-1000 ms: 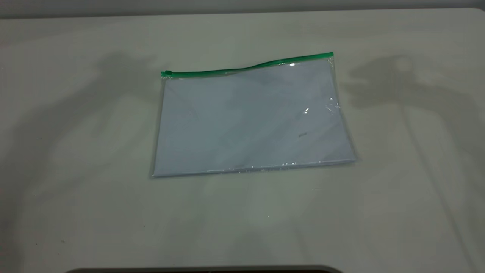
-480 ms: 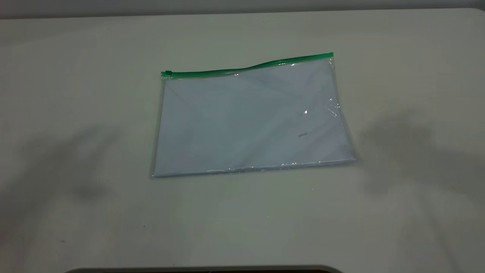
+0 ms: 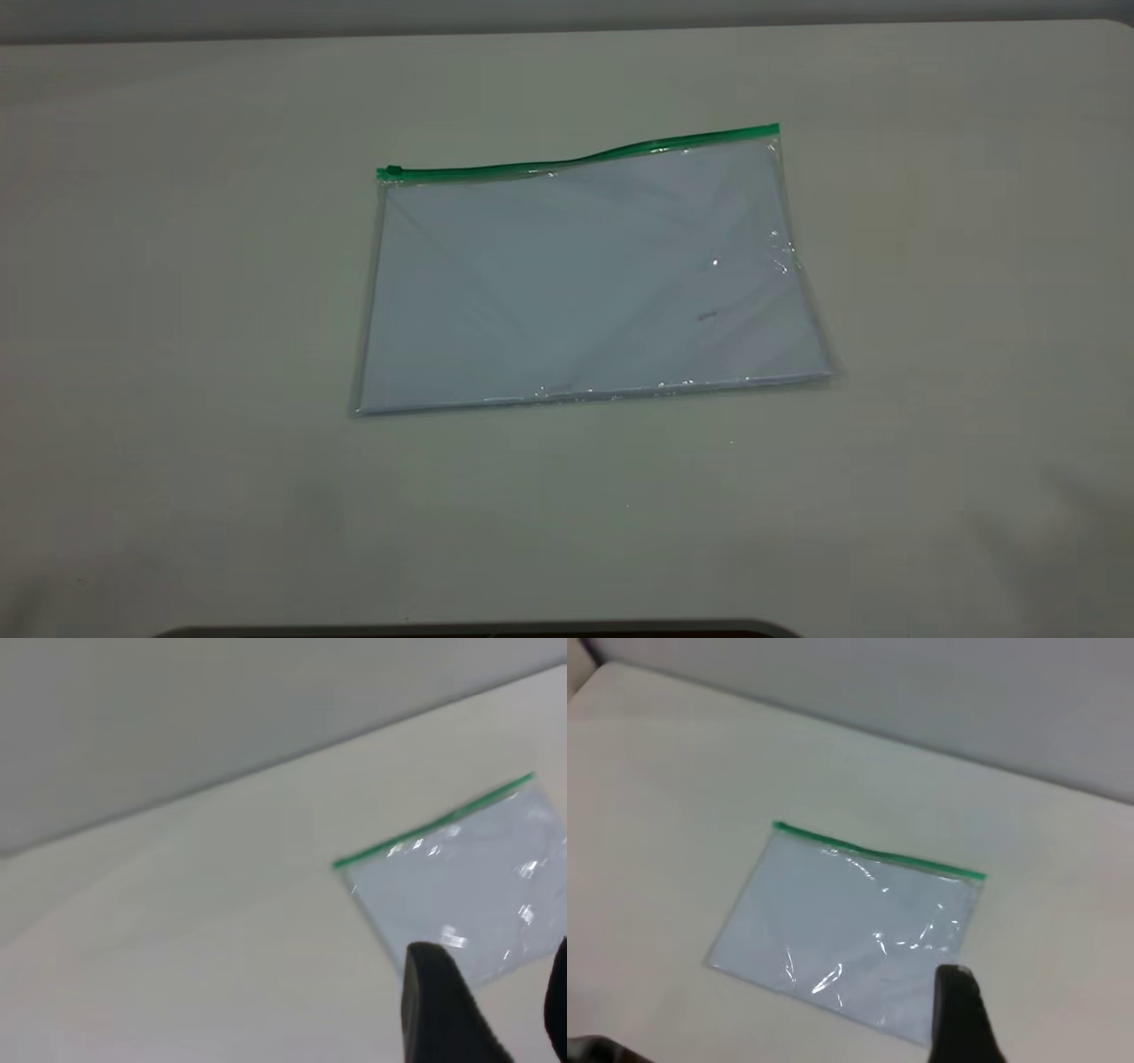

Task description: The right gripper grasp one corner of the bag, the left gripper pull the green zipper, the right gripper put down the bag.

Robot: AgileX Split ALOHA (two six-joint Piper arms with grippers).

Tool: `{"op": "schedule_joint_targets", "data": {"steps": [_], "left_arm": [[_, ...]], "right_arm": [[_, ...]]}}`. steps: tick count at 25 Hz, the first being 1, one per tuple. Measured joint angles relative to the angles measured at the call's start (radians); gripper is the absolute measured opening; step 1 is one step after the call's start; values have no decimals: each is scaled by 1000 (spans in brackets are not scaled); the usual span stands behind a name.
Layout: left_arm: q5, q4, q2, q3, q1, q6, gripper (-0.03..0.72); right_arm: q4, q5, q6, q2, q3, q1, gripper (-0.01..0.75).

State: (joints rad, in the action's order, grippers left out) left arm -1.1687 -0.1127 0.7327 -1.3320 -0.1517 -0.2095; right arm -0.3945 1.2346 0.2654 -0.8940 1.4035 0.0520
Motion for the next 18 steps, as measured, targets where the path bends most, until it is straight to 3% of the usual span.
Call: {"op": "schedule_joint_targets", "data": {"steps": [5,11,18], "left_arm": [[0,70,-217,230,0,34,356],[0,141,-432,447,0,94,356],[0,150,-607,685,0,144,356]], "right_arm": [[32,0,-11,244,-260,0,510],[169,0,-38,484,-617,53,510],[311,-76,-111,690,-858,58,492]]}}
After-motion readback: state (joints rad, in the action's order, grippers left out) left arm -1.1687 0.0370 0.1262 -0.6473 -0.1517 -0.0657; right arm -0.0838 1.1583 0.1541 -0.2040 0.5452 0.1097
